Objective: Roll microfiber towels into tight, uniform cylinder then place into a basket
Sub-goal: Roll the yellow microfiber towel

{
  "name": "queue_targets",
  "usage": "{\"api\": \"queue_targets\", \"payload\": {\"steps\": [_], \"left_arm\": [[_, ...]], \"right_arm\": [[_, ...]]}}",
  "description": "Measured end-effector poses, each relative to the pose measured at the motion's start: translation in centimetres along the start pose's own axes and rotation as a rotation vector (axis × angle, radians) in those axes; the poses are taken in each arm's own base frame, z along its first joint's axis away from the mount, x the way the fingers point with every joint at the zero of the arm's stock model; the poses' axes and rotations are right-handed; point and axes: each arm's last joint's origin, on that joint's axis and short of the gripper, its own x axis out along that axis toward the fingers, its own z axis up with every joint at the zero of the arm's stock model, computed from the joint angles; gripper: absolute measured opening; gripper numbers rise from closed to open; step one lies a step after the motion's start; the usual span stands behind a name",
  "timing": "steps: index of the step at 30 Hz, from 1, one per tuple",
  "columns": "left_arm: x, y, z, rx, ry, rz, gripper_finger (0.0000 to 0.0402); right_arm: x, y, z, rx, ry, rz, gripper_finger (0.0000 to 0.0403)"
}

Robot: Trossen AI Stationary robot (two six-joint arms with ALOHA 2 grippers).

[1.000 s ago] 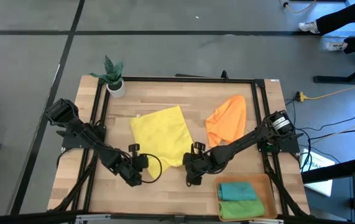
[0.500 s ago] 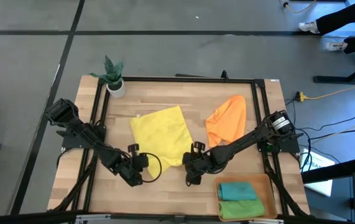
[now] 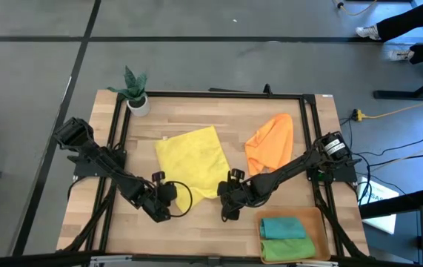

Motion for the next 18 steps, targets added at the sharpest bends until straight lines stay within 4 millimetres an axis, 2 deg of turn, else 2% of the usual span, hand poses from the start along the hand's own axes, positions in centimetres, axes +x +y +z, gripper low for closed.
{"api": "queue_targets", "payload": {"steps": [5,10,14,18], "left_arm": [[-0.4,0.1,-0.1,0.114,0.024,-0.016,0.0071],[-1.7,0.1,-0.2,0.072,0.052,-0.099,0.0074],[-2.9,-0.3,-0.3,0.07,0.016,-0.145,0.0075],[-3.6,-0.6,-0.4,0.081,-0.06,-0.125,0.0075]], "right_arm": [[-0.6,0.3,0.9,-0.013,-0.009,0.007,0.0166],[-2.0,1.6,2.2,-0.039,-0.045,0.073,0.0166],[-2.7,2.9,1.8,-0.069,-0.001,0.181,0.0166],[-3.0,3.5,1.1,-0.097,0.027,0.193,0.0166]]}}
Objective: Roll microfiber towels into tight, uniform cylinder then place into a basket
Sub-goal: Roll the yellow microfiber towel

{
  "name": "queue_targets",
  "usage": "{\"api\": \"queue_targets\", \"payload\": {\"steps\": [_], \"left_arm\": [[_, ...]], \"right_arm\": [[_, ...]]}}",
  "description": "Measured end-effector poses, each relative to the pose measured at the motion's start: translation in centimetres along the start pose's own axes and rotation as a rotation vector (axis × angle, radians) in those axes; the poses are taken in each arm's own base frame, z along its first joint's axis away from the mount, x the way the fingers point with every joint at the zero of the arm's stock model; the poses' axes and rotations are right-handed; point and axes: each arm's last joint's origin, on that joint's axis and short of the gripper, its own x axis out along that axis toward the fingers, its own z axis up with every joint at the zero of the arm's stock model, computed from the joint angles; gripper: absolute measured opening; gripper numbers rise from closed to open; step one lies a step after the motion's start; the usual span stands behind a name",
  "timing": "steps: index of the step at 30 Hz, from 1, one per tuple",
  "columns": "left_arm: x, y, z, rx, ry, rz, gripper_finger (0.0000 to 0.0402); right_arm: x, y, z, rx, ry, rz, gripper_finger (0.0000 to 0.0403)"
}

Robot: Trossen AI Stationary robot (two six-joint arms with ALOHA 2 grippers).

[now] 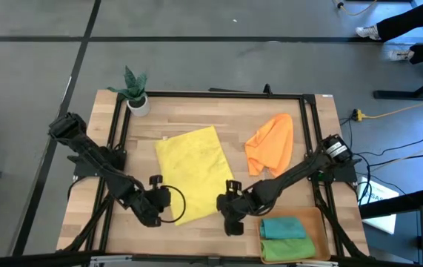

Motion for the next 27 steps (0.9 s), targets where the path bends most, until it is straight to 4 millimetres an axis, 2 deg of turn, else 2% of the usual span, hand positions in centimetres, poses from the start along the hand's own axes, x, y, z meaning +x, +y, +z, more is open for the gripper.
{"api": "queue_targets", "payload": {"steps": [5,11,16,21,27], "left_arm": [[-0.1,-0.2,-0.1,0.01,-0.016,0.011,0.0075],[-0.1,-0.1,-0.1,0.008,-0.018,0.015,0.0075],[-0.1,-0.1,-0.1,0.007,-0.023,0.019,0.0075],[-0.1,-0.1,0.0,0.007,-0.038,0.035,0.0075],[-0.1,0.0,0.0,0.007,-0.06,0.057,0.0075]], "right_arm": [[0.1,0.2,-0.7,-0.065,0.023,-0.008,0.0166],[0.7,0.2,-2.3,-0.14,0.072,-0.028,0.0166],[1.5,-0.5,-3.7,-0.07,0.116,-0.059,0.0166],[2.3,-1.3,-5.3,-0.112,0.151,-0.104,0.0166],[2.9,-2.3,-6.2,-0.125,0.125,-0.204,0.0166]]}}
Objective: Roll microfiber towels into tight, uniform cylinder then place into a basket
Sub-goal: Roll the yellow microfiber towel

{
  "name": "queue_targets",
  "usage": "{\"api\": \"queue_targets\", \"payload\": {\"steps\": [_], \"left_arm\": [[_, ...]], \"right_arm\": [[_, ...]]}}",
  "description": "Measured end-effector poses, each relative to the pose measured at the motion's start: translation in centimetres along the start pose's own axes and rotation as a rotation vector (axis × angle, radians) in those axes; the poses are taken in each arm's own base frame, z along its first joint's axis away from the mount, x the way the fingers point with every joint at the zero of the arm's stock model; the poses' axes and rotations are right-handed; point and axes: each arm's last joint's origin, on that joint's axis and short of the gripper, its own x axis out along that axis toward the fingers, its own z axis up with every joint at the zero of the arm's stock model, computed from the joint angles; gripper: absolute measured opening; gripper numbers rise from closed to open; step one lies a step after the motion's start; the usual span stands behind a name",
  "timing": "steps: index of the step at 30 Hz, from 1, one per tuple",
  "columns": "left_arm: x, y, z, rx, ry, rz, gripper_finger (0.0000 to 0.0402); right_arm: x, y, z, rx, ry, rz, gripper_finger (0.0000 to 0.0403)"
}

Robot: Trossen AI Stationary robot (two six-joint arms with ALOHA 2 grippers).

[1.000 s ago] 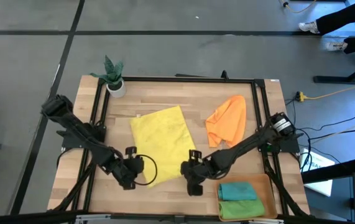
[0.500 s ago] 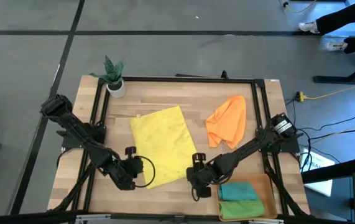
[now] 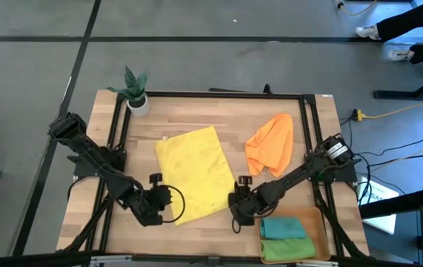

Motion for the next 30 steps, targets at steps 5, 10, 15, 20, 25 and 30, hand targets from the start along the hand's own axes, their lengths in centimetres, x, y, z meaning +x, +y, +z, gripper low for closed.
{"api": "queue_targets", "payload": {"steps": [5,10,15,20,25,30], "left_arm": [[0.01,0.0,0.0,0.001,0.0,0.0,0.0075],[0.01,0.0,0.0,0.0,0.0,0.0,0.0075],[0.01,-0.01,0.0,0.001,0.0,0.0,0.0075],[0.01,0.0,0.0,0.001,0.0,0.0,0.0075],[0.01,0.0,-0.01,0.001,0.0,0.0,0.0075],[0.01,0.0,-0.01,0.001,0.0,0.0,0.0075]], "right_arm": [[0.2,-0.02,-0.21,-0.001,-0.006,0.012,0.0166],[0.2,0.17,0.08,-0.033,-0.03,0.043,0.0166],[0.32,0.11,0.34,0.001,-0.045,0.056,0.0166],[0.33,0.08,0.36,0.017,-0.046,0.055,0.0165],[0.45,-0.21,0.46,0.086,-0.053,0.032,0.0146],[0.56,-0.5,0.59,0.095,-0.053,0.025,0.0094]]}}
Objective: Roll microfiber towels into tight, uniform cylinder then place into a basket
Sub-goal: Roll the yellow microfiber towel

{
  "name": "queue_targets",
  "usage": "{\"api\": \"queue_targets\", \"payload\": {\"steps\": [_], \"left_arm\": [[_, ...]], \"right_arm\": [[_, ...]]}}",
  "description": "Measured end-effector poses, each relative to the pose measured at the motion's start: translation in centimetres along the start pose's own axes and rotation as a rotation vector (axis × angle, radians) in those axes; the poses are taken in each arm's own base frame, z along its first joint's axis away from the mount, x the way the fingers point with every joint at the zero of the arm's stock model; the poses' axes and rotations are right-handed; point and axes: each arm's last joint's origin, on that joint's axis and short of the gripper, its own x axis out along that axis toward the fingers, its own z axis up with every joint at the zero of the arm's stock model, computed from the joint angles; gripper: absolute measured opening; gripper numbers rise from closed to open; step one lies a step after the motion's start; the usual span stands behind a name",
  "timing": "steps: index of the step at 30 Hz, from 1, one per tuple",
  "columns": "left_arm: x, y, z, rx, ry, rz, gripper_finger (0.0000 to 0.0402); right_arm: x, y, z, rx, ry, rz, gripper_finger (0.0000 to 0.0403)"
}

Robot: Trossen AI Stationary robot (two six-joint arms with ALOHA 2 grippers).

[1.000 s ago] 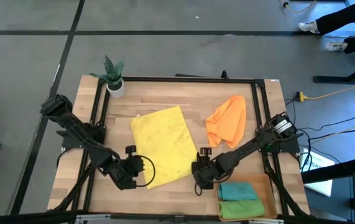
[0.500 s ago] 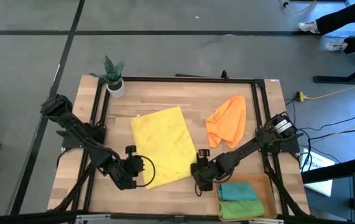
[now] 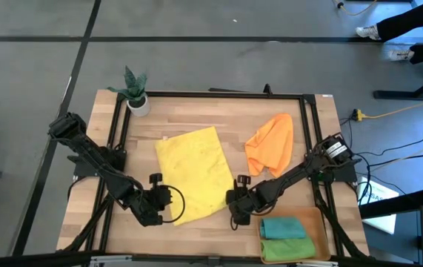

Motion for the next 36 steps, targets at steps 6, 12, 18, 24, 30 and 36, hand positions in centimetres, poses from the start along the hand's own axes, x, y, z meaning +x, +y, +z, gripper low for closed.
{"api": "queue_targets", "payload": {"steps": [6,12,18,24,30,36], "left_arm": [[0.0,0.0,0.0,0.0,0.0,0.0,0.0075],[0.0,0.0,0.0,0.0,0.0,0.0,0.0075],[0.0,0.0,0.0,0.0,0.0,0.0,0.0075],[0.0,0.0,0.0,0.0,0.001,0.0,0.0075],[0.0,0.0,0.0,0.0,0.001,0.0,0.0075],[0.0,0.0,0.0,0.0,0.001,0.0,0.0075]], "right_arm": [[0.1,-0.1,0.3,0.005,-0.015,0.003,0.0009],[-0.3,0.0,0.8,-0.013,-0.02,0.01,0.0005],[-1.1,0.6,2.1,-0.053,-0.041,0.064,0.0014],[-2.8,2.1,2.8,-0.138,-0.053,0.085,0.0006],[-3.2,3.5,2.6,-0.196,-0.103,0.124,0.0021],[-3.2,4.0,2.8,-0.167,-0.101,0.218,0.0051]]}}
